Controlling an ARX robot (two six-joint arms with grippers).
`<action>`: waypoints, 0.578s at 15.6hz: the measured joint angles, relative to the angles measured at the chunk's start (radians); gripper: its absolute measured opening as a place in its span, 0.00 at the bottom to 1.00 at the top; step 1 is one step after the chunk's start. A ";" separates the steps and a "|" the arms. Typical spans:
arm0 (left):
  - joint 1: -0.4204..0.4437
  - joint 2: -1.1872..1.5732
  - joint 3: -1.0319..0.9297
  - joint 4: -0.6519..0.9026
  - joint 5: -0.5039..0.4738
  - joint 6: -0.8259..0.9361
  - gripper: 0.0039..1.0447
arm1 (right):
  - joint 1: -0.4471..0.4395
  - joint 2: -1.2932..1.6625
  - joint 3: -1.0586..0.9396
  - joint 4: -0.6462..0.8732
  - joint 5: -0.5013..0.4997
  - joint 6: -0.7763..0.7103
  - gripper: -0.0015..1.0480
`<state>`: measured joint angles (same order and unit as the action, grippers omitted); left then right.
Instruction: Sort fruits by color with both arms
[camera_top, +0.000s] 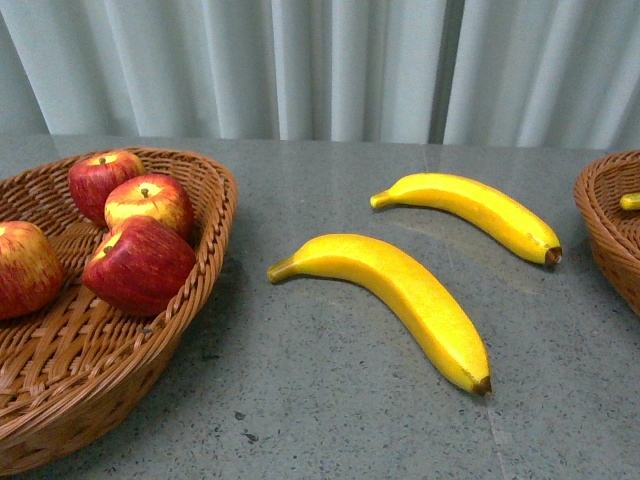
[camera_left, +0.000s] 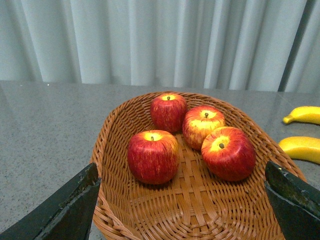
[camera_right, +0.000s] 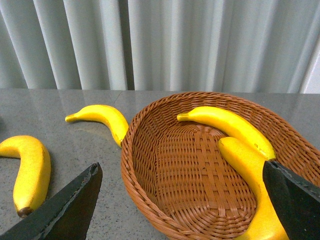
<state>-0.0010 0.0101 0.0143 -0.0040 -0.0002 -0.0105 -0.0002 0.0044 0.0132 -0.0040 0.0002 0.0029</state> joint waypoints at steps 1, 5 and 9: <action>0.000 0.000 0.000 0.000 0.000 0.000 0.94 | 0.000 0.000 0.000 0.000 0.000 0.000 0.94; 0.000 0.000 0.000 0.000 0.000 0.000 0.94 | -0.018 0.171 0.023 0.149 -0.093 0.135 0.94; 0.000 0.000 0.000 0.000 0.000 0.000 0.94 | 0.153 0.821 0.305 0.660 -0.035 0.206 0.94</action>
<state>-0.0010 0.0101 0.0143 -0.0040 -0.0006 -0.0105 0.1528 0.8253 0.3180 0.6556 -0.0345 0.2092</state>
